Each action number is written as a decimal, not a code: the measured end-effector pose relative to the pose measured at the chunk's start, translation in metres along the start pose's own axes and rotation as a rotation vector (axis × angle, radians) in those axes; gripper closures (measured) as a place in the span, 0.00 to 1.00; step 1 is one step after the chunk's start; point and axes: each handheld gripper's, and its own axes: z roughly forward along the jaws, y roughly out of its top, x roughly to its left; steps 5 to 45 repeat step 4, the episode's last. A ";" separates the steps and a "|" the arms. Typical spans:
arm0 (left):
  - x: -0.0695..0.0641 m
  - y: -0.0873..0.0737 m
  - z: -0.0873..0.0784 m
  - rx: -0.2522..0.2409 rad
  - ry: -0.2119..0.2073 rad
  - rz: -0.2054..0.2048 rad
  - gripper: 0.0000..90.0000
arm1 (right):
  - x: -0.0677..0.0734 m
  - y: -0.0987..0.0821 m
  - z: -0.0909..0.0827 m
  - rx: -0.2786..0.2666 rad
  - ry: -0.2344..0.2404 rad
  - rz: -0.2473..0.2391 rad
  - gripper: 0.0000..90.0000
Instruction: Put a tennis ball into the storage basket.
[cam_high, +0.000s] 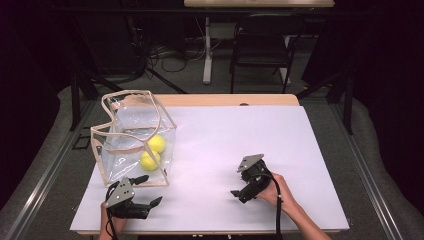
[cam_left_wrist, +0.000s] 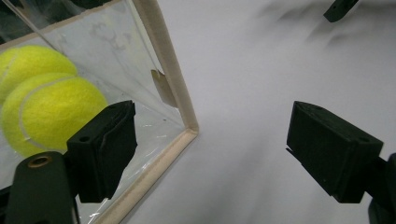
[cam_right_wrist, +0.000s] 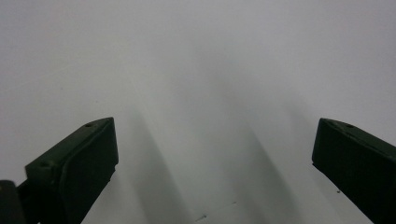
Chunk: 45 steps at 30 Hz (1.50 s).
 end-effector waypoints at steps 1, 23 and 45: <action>0.000 0.000 0.000 0.001 0.000 -0.001 0.18 | 0.000 -0.002 -0.001 -0.007 0.000 0.004 0.00; 0.001 -0.001 0.000 0.007 0.003 -0.004 0.18 | 0.001 -0.008 -0.003 -0.032 -0.002 0.023 0.00; 0.001 -0.001 0.000 0.007 0.003 -0.004 0.18 | 0.001 -0.008 -0.003 -0.032 -0.002 0.023 0.00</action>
